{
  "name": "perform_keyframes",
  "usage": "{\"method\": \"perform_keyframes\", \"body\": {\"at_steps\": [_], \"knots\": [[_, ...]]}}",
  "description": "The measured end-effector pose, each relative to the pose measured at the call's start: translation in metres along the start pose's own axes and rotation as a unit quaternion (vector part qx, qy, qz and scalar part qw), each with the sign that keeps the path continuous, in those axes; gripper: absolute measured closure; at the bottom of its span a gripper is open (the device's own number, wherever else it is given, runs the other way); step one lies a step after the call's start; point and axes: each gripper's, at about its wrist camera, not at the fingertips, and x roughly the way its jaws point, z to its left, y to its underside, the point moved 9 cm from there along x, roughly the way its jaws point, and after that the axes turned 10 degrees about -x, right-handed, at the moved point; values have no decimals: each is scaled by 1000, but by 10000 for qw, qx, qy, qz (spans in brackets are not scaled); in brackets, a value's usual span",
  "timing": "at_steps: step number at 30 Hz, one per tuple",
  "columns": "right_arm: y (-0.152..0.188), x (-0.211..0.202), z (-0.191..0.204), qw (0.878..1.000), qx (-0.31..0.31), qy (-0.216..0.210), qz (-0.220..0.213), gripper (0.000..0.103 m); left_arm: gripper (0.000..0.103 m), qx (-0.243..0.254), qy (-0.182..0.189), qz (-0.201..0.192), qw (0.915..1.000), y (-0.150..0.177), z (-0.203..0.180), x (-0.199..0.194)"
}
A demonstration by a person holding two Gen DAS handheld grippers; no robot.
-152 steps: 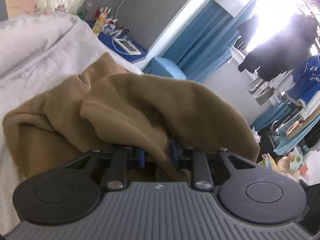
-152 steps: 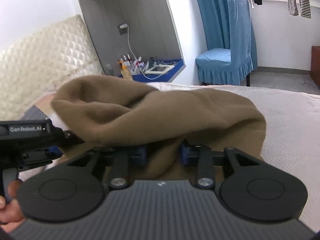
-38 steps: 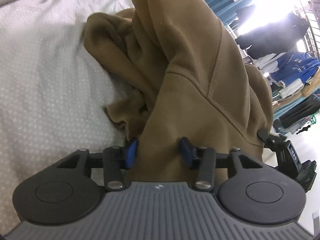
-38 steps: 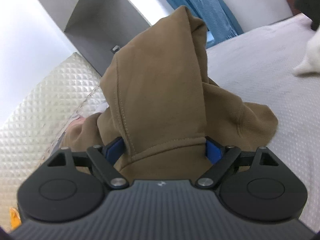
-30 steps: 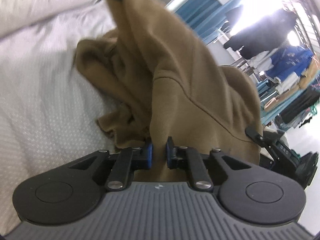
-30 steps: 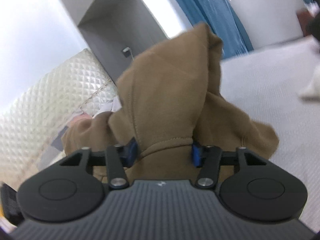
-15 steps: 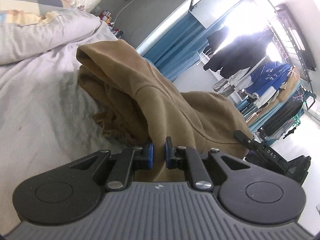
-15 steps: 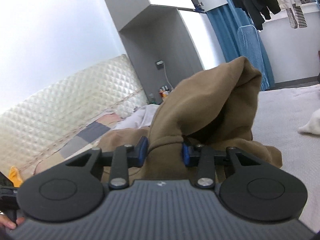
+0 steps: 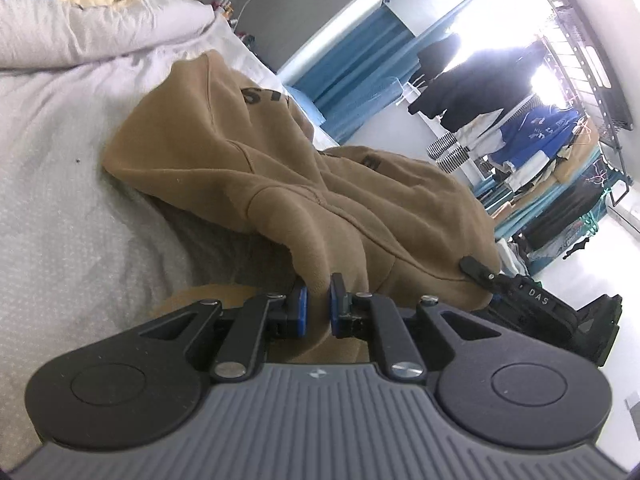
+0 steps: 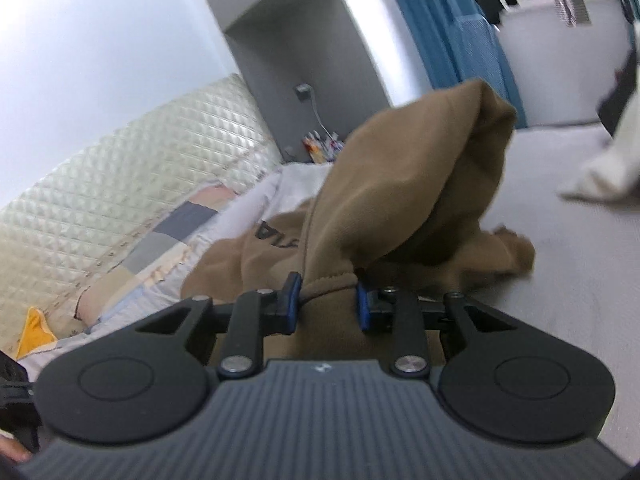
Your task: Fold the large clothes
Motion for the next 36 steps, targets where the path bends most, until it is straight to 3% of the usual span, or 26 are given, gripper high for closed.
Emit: {"method": "perform_keyframes", "body": {"at_steps": [6, 9, 11, 13, 16, 18, 21, 24, 30, 32, 34, 36], "knots": [[-2, 0, -1, 9999, 166, -14, -24, 69, 88, -129, 200, -6, 9997, -3, 3, 3], [-3, 0, -6, 9990, 414, -90, -104, 63, 79, -340, 385, 17, 9987, -9, 5, 4], [-4, -3, -11, 9979, 601, -160, -180, 51, 56, -478, 525, -5, 9975, -13, 5, 2], [-5, -4, -16, 9959, 821, -254, -274, 33, 40, -543, 597, -203, 9965, -20, 6, -3], [-7, 0, -22, 9951, 917, -169, -325, 28, 36, -682, 679, -367, 9947, -29, 9, -11], [-8, 1, -30, 9947, 934, 217, -374, 20, 34, -890, 799, -456, 9918, -33, 14, -15], [-9, 3, -40, 9920, 1117, 379, -441, 20, 34, -1113, 906, -486, 9884, -39, 21, -15], [-5, 12, -53, 9857, 1629, 230, -360, 11, 34, -1239, 906, -489, 9869, -46, 26, -11], [-3, 38, -50, 9771, 2077, -431, -166, 10, 33, -1558, 822, -310, 9839, -49, 43, 9], [-4, 43, -41, 9820, 1831, -462, -83, 10, 32, -1661, 818, -244, 9824, -49, 48, 15], [-3, 47, -31, 9917, 1258, -222, 126, 12, 32, -1752, 830, -202, 9808, -50, 51, 21], [2, 50, -22, 9975, 618, 60, 340, 21, 31, -1824, 845, -164, 9795, -50, 54, 25]]}}
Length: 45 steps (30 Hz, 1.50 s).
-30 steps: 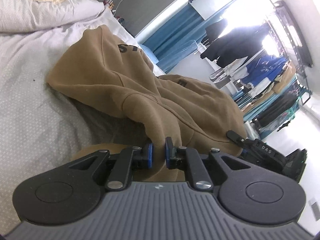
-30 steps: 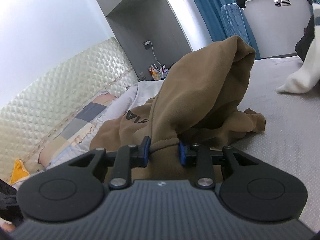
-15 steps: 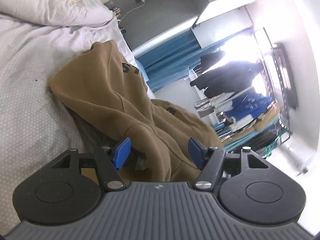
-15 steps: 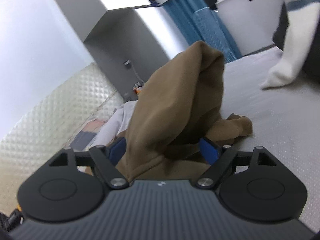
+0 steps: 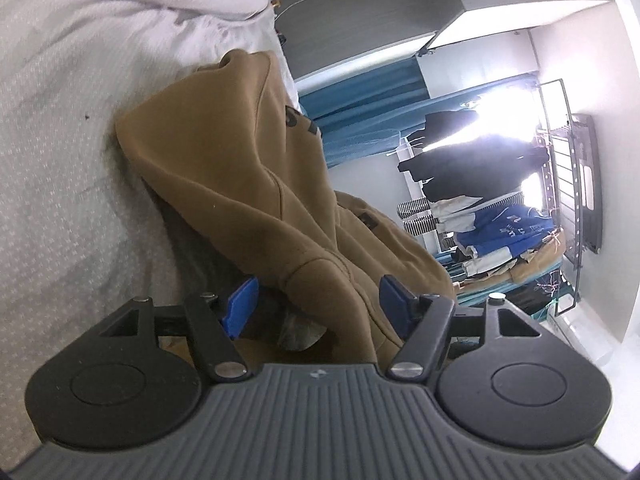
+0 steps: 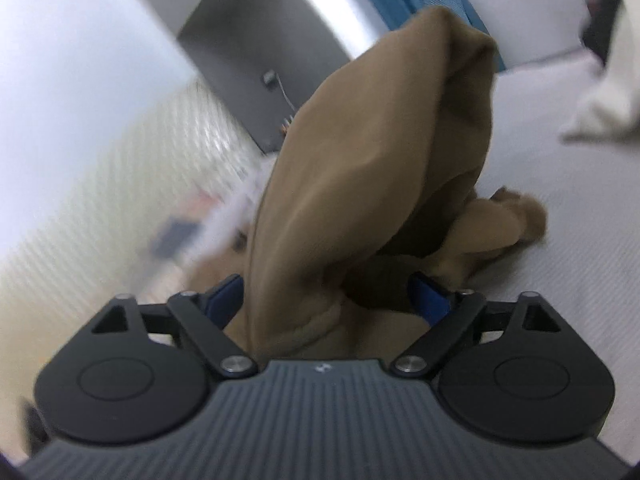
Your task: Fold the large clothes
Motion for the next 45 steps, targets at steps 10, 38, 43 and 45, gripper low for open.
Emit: {"method": "perform_keyframes", "body": {"at_steps": [10, 38, 43, 45], "knots": [[-10, -39, 29, 9951, -562, -443, -689, 68, 24, -267, 285, 233, 9990, 1, 2, 16], [0, 6, 18, 9968, -692, -403, 12, 65, 68, 834, -546, 327, 9945, -19, -14, 82], [-9, -37, 45, 9894, -993, -781, -723, 81, 77, 1341, -196, -247, 9905, -16, -47, 48], [-17, -59, 52, 9846, -1033, -918, -1068, 82, 80, 1482, 120, -492, 9877, -13, -65, 28]]}}
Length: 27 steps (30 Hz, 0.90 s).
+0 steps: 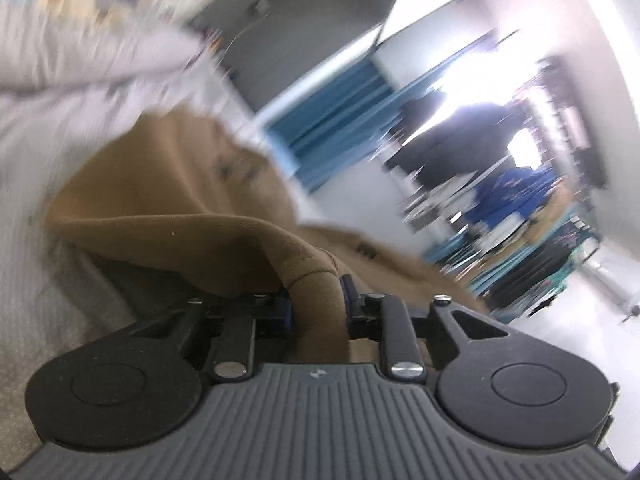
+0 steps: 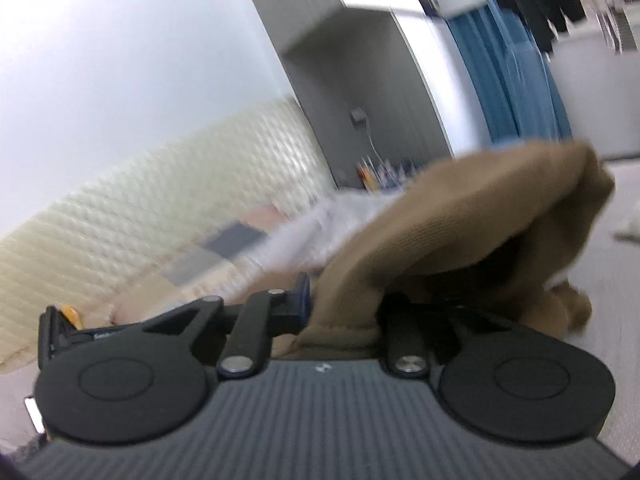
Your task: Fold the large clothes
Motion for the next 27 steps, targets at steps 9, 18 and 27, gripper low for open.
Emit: {"method": "perform_keyframes", "body": {"at_steps": [9, 18, 27], "knots": [[-59, -65, 38, 9949, -131, -453, -889, 83, 86, 407, 736, -861, 9927, -11, -78, -93], [-162, -118, 82, 9867, -352, -703, -1423, 84, 86, 1059, 961, -1592, 9768, -27, -197, -187], [-273, -182, 151, 9678, -1385, -742, -1965, 84, 86, 1521, 1517, -2047, 9549, -76, -338, -272]]}}
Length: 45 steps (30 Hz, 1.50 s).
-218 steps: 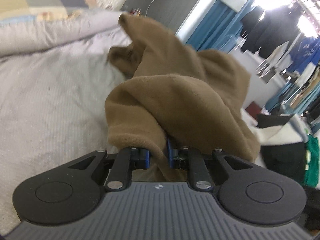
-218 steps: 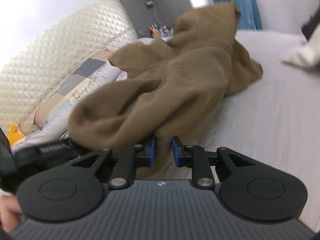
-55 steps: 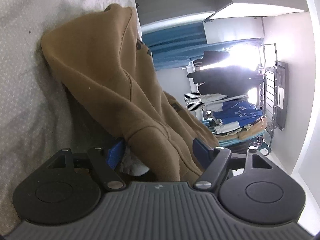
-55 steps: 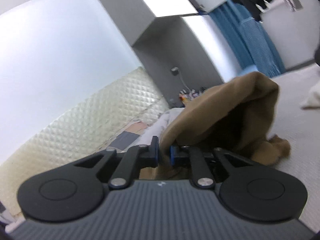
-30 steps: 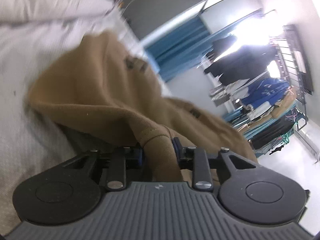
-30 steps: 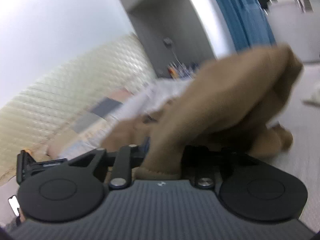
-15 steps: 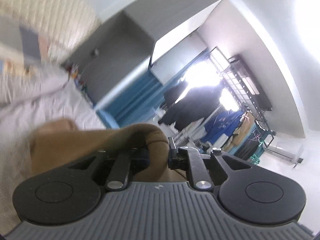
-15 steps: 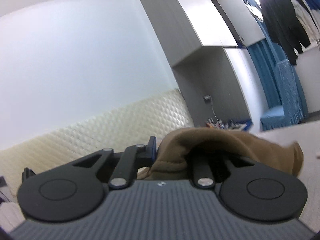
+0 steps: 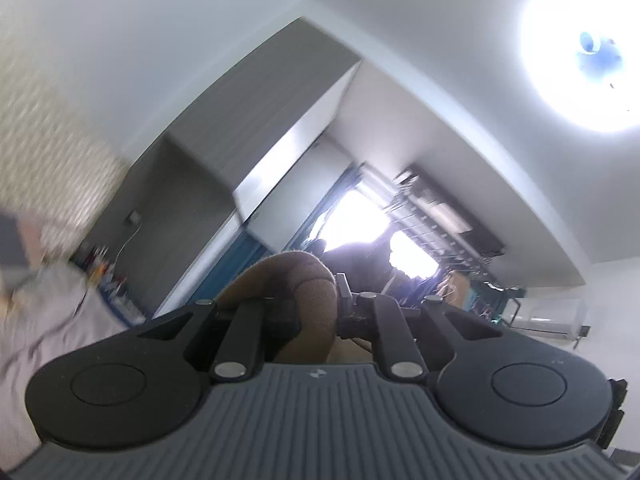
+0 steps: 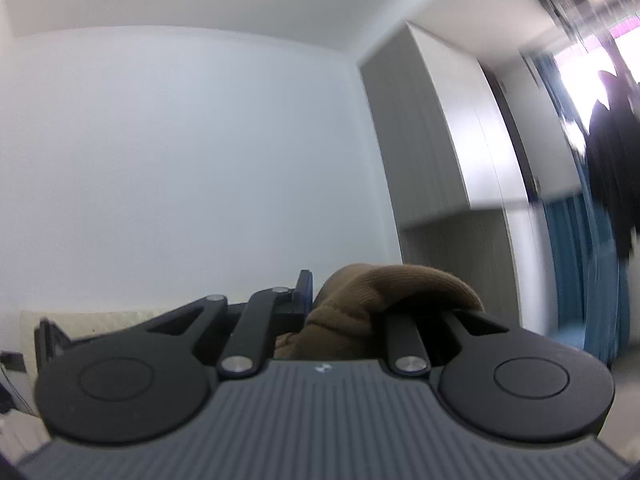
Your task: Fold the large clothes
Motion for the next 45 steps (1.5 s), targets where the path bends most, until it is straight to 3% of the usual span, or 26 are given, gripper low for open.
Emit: {"method": "perform_keyframes", "body": {"at_steps": [5, 9, 14, 17, 21, 26, 33, 36, 39, 40, 42, 45], "knots": [[-71, 0, 15, 9987, -408, 40, -306, 84, 86, 441, -36, -77, 9990, -59, -79, 4], [-101, 17, 0, 9985, -413, 167, -321, 84, 86, 571, -240, -34, 9981, -88, -109, 25], [-62, 55, -37, 9994, -220, 230, 139, 84, 86, 645, -819, 183, 9944, -69, -66, 69], [-10, 76, -66, 9974, -18, 374, 610, 84, 86, 650, -1202, 492, 9894, -27, 2, 117], [55, 111, -117, 9919, 286, 693, 1026, 84, 86, 581, -1440, 823, 9844, 21, 82, 178], [126, 171, -192, 9830, 465, 1208, 1304, 84, 85, 811, -1749, 1289, 9727, 81, 181, 300], [328, 259, -304, 9534, 895, 1773, 2269, 84, 85, 730, -2489, 2076, 9432, 202, 388, 449], [421, 275, -332, 9440, 1155, 1769, 2536, 84, 85, 412, -2729, 2240, 9347, 250, 484, 482], [490, 287, -351, 9329, 1376, 1853, 2763, 84, 85, 316, -2812, 2565, 9242, 297, 563, 510], [508, 290, -358, 9274, 1514, 1897, 2847, 84, 85, 282, -2881, 2759, 9166, 314, 587, 518], [547, 286, -363, 9093, 1956, 1967, 3102, 84, 85, 390, -2955, 3060, 9042, 341, 617, 530], [579, 277, -366, 8926, 2513, 1997, 3167, 83, 85, 215, -3094, 3230, 8941, 364, 656, 538]]}}
